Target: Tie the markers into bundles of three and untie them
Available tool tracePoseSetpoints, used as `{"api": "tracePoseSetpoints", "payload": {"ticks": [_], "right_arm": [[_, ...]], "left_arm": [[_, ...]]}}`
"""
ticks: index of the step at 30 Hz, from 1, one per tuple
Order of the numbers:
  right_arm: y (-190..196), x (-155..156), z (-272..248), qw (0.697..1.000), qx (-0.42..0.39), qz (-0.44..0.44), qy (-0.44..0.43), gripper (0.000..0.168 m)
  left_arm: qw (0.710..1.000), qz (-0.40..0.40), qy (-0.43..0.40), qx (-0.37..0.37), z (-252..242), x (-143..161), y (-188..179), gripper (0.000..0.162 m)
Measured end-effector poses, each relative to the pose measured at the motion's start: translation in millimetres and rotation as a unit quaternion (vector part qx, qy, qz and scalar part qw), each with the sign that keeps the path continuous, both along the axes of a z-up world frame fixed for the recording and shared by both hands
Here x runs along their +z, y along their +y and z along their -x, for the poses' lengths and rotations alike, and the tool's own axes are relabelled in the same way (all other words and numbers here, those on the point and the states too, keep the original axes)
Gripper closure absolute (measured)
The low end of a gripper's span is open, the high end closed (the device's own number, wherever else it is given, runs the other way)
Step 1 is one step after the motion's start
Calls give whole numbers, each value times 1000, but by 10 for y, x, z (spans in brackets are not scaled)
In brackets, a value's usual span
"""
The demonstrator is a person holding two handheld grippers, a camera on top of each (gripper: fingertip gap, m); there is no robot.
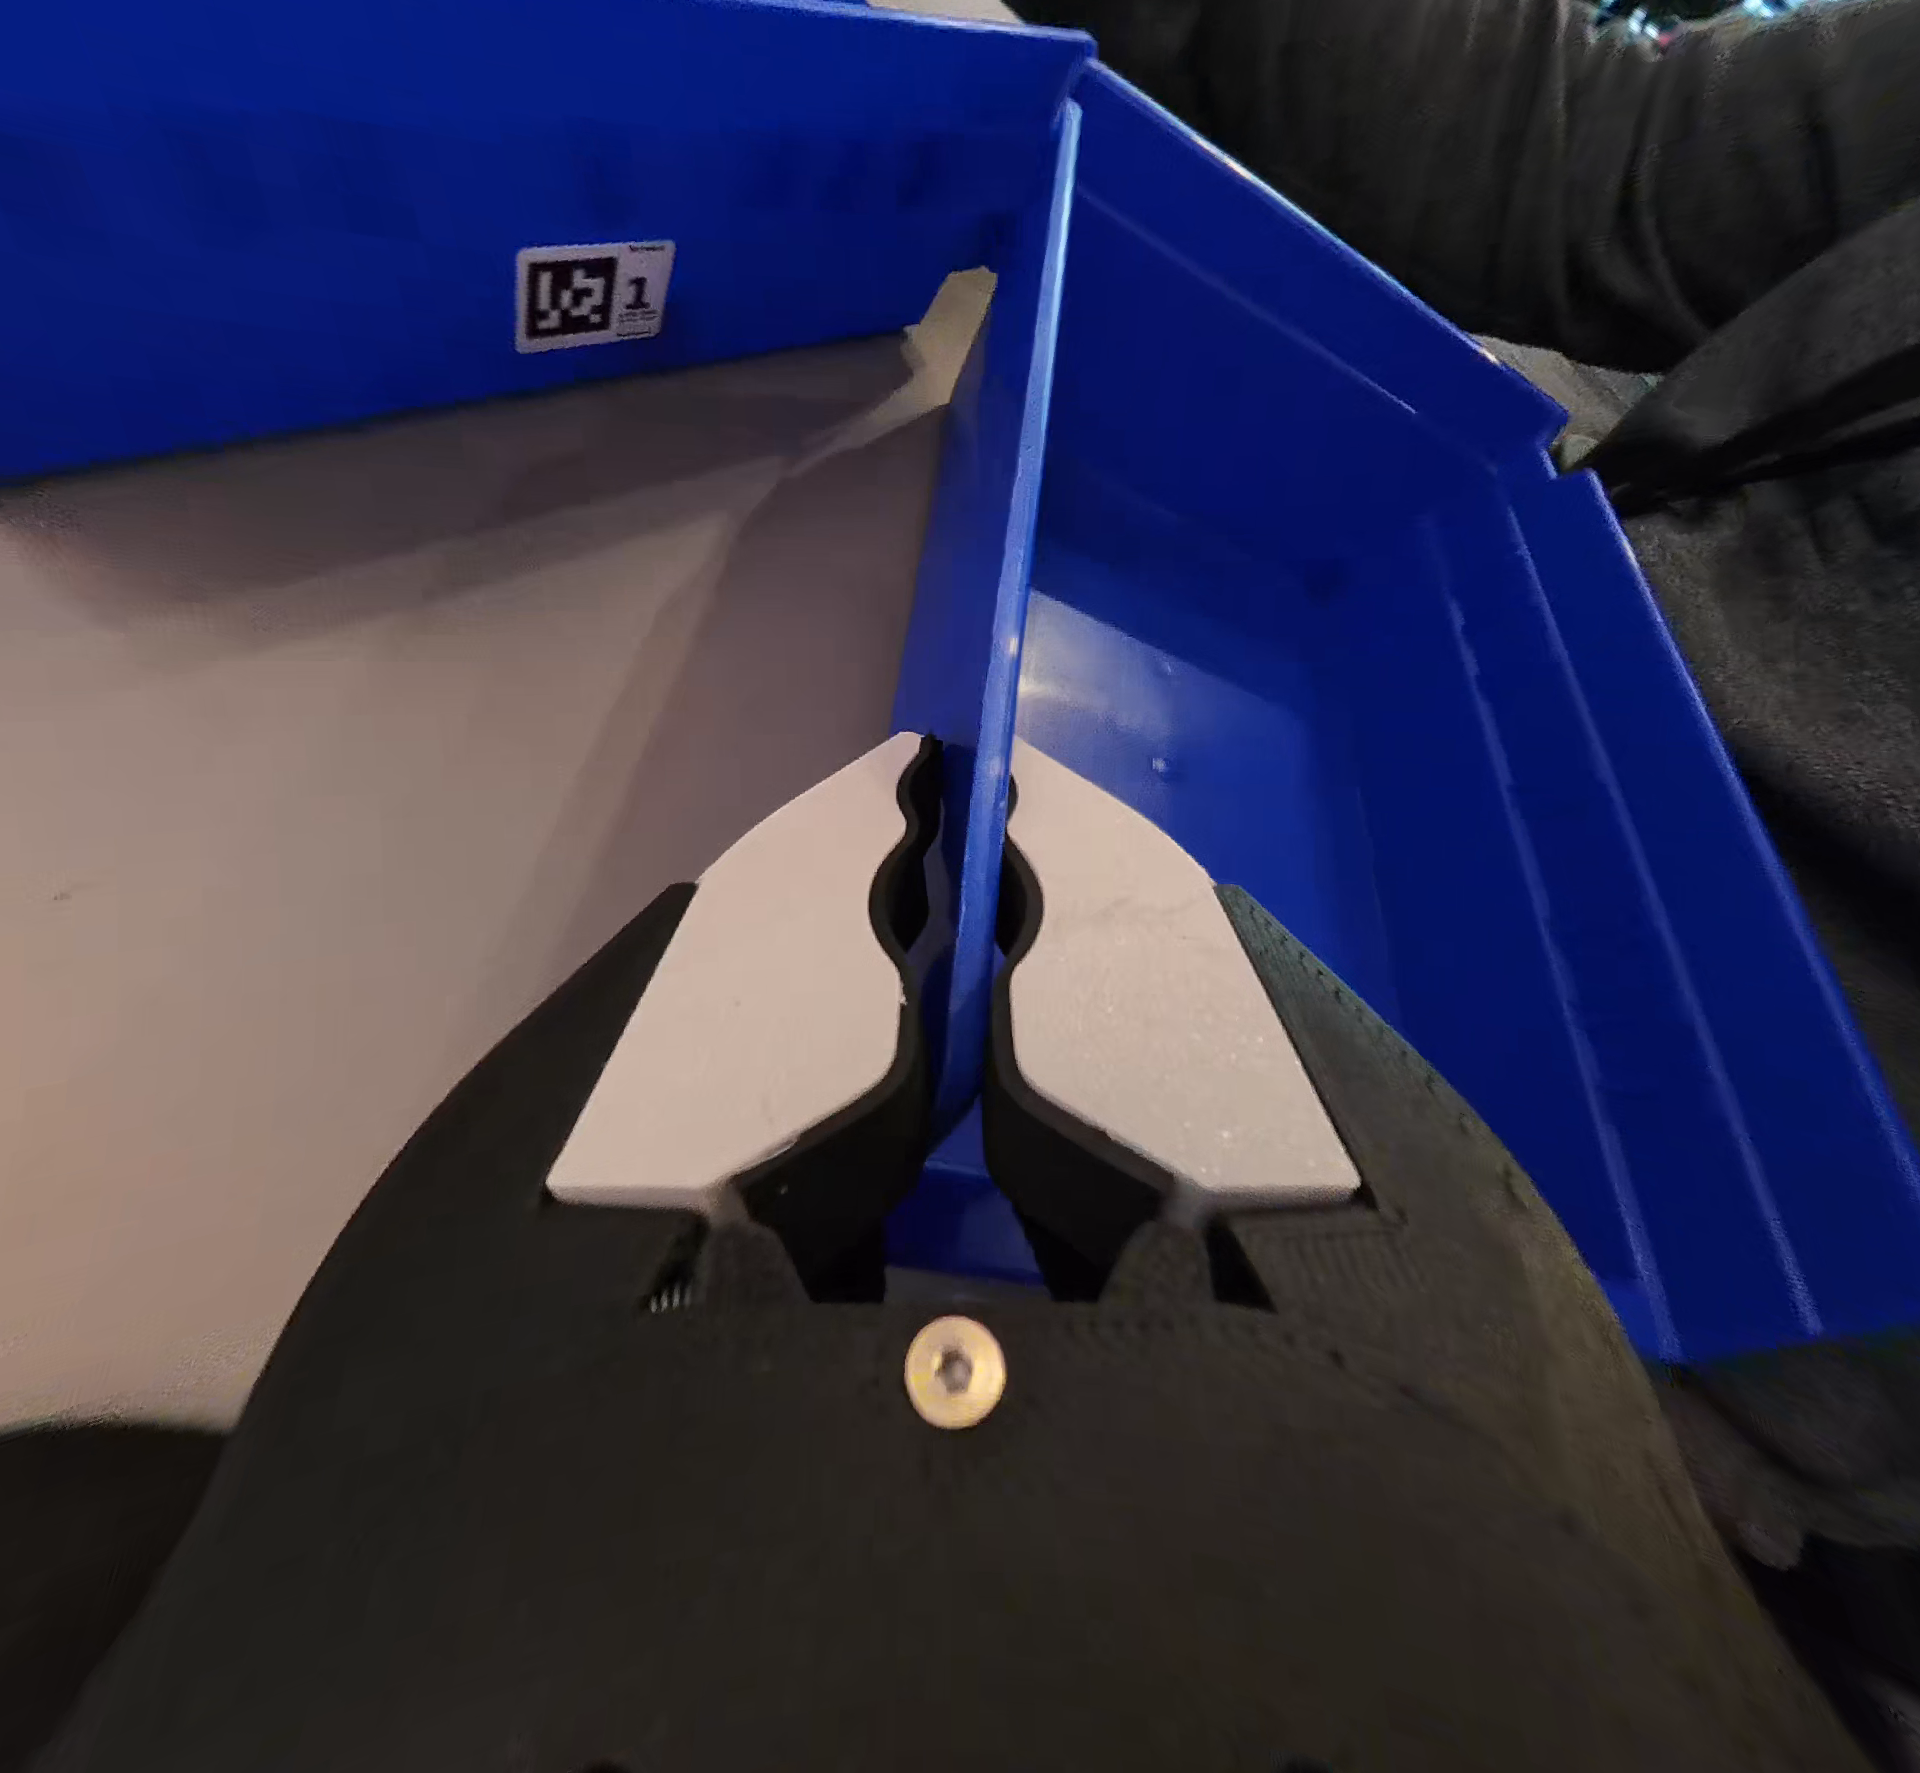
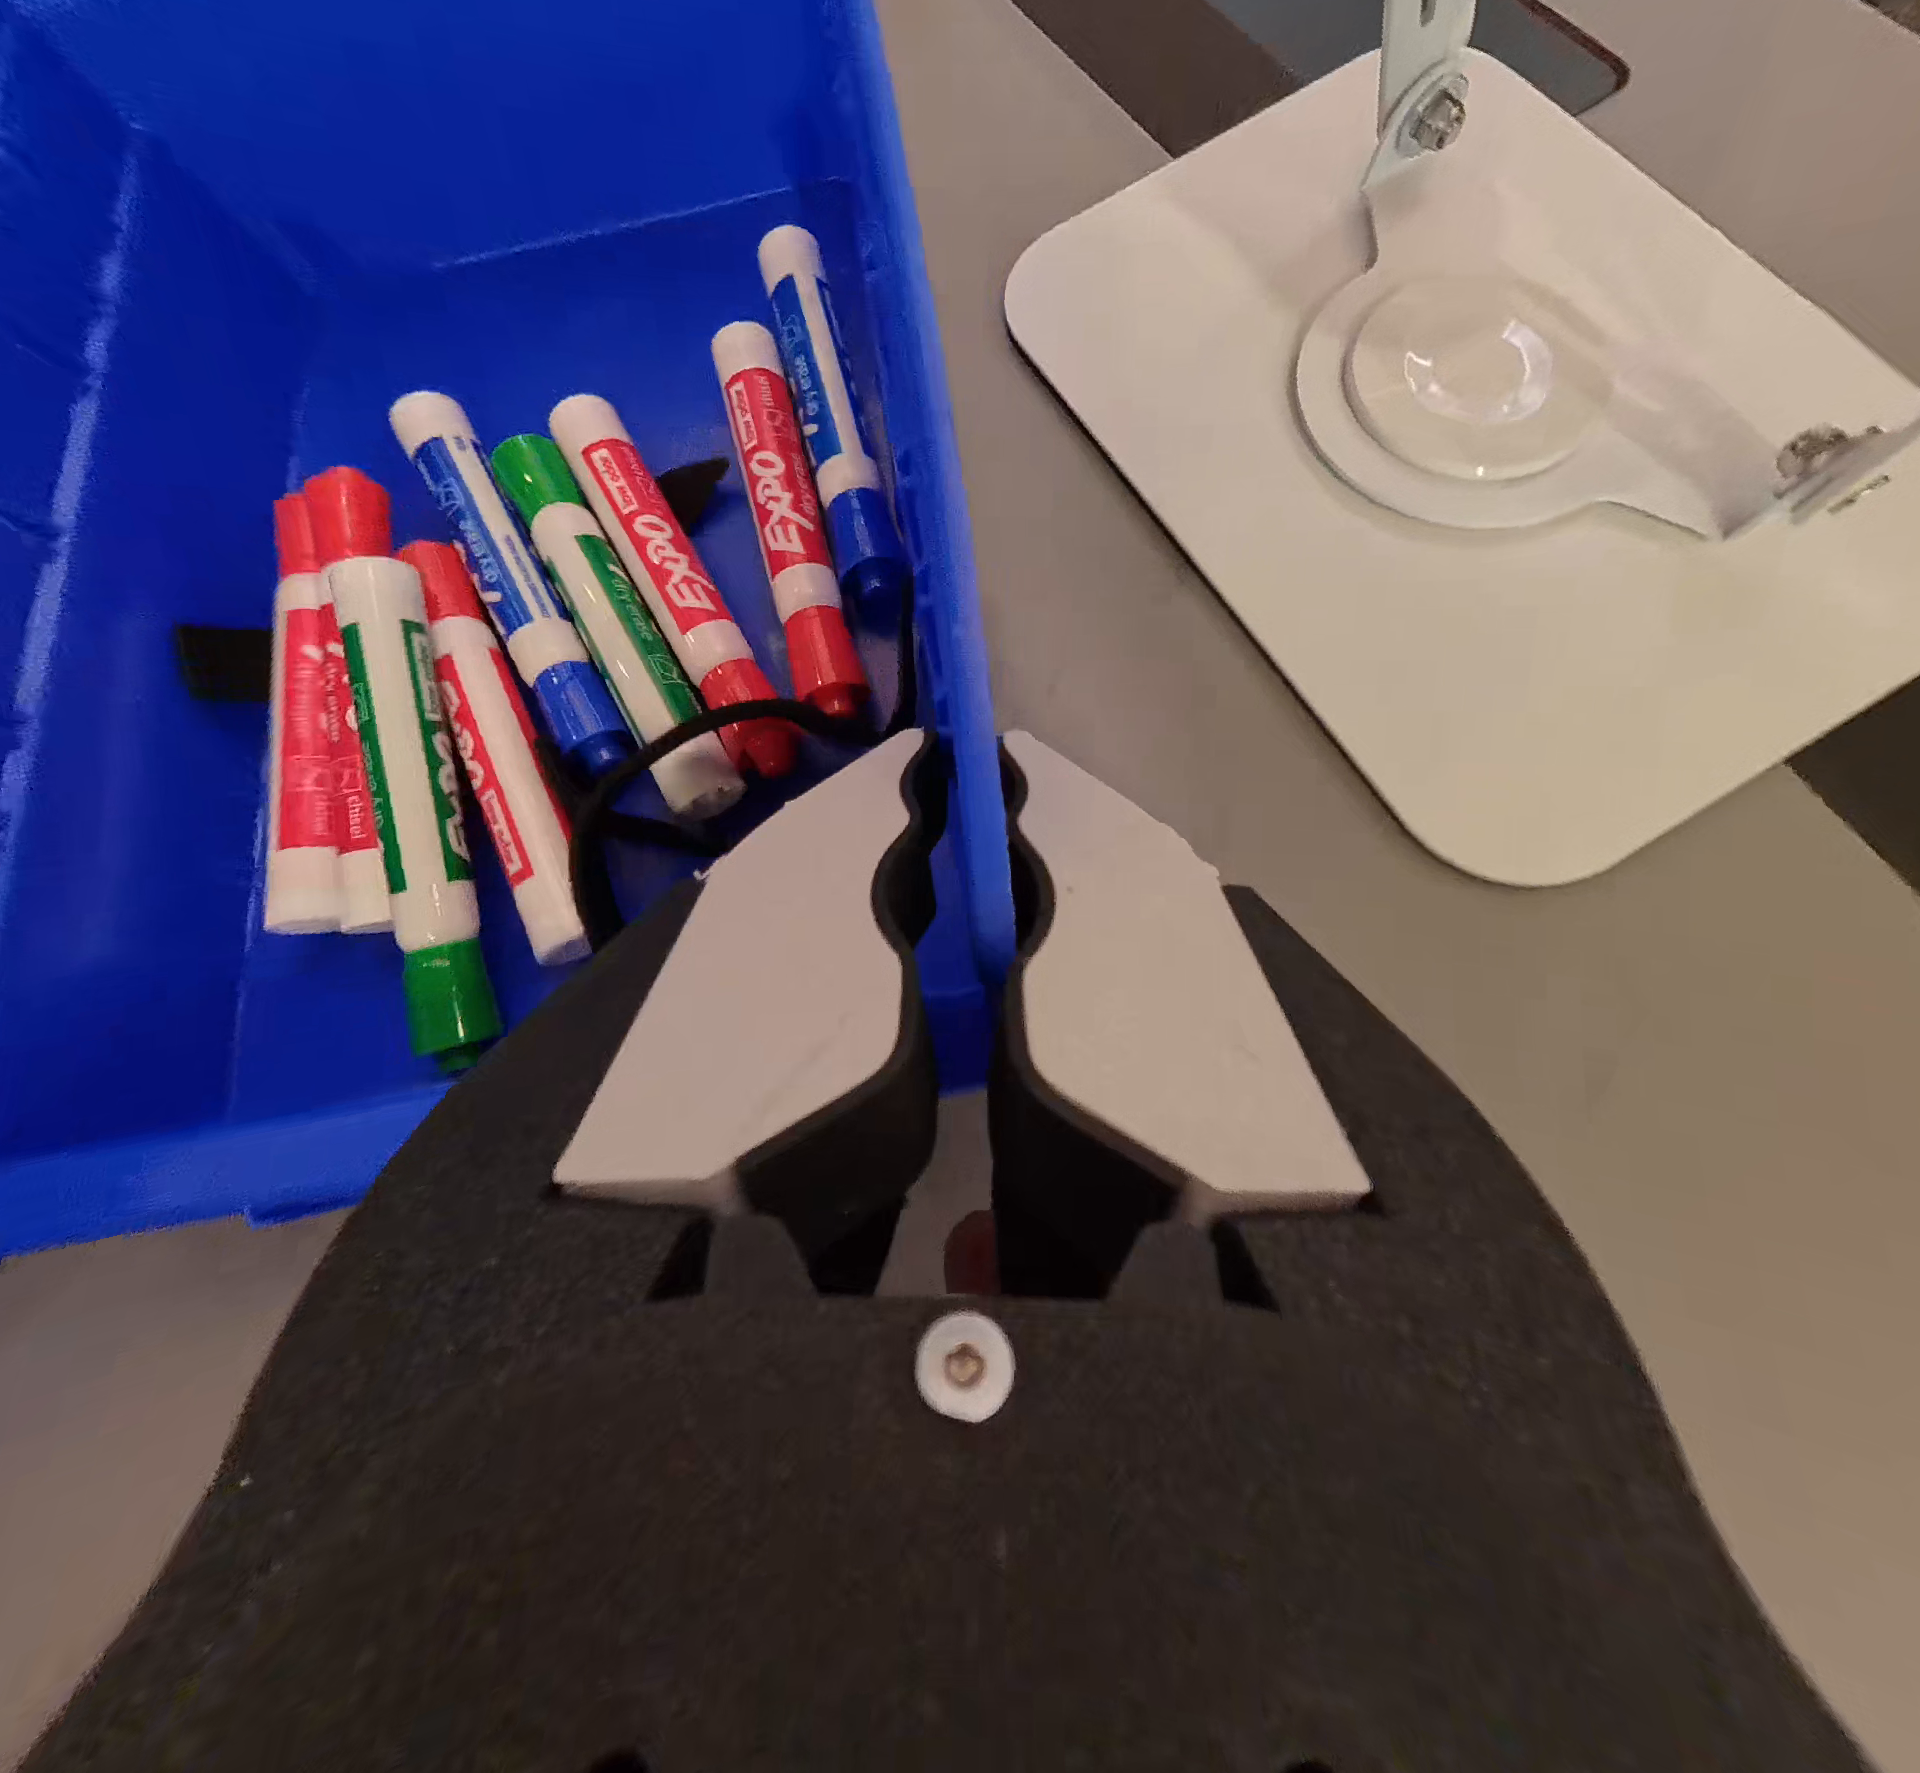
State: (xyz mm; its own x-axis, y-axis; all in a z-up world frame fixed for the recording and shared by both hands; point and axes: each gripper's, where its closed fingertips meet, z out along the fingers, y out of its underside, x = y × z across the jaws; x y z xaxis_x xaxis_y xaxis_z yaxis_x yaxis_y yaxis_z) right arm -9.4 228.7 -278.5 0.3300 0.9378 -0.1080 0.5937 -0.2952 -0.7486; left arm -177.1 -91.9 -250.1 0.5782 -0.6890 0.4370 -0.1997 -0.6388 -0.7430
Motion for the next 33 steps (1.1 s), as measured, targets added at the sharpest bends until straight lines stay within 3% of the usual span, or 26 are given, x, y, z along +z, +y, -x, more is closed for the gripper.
{"api": "tracePoseSetpoints", "payload": {"ticks": [6, 11, 18, 20, 23, 25, 29, 33], "right_arm": [[-11, -2, 223, 998, 64, -6, -1, 164], [35, -4, 443, 997, 78, -7, 0, 165], [36, 82, 489, 998, 60, 11, 16, 139], [30, 221, 308, 999, 40, 2, 26, 134], [-257, 408, -73, 999, 33, 23, 18, 127], [-579, 537, -346, 999, 36, 38, 16, 124], [-1219, 640, -790, 999, 28, 44, -5, 118], [-1715, 582, -1032, 997, 18, 69, -18, 117]], "left_arm": [[998, -17, -1, -65, -177, -65, 54, 156], [996, -23, 21, -84, -397, -133, 338, 157], [998, -25, 22, -53, -691, -165, 685, 156], [999, -5, 12, -34, -700, -177, 708, 117], [1000, 10, -1, -4, -559, -63, 656, 96], [999, -4, 0, 32, -367, 93, 655, 96], [989, -112, 52, 80, -117, 545, 877, 105], [963, -182, 198, 14, -227, 657, 1168, 119]]}}
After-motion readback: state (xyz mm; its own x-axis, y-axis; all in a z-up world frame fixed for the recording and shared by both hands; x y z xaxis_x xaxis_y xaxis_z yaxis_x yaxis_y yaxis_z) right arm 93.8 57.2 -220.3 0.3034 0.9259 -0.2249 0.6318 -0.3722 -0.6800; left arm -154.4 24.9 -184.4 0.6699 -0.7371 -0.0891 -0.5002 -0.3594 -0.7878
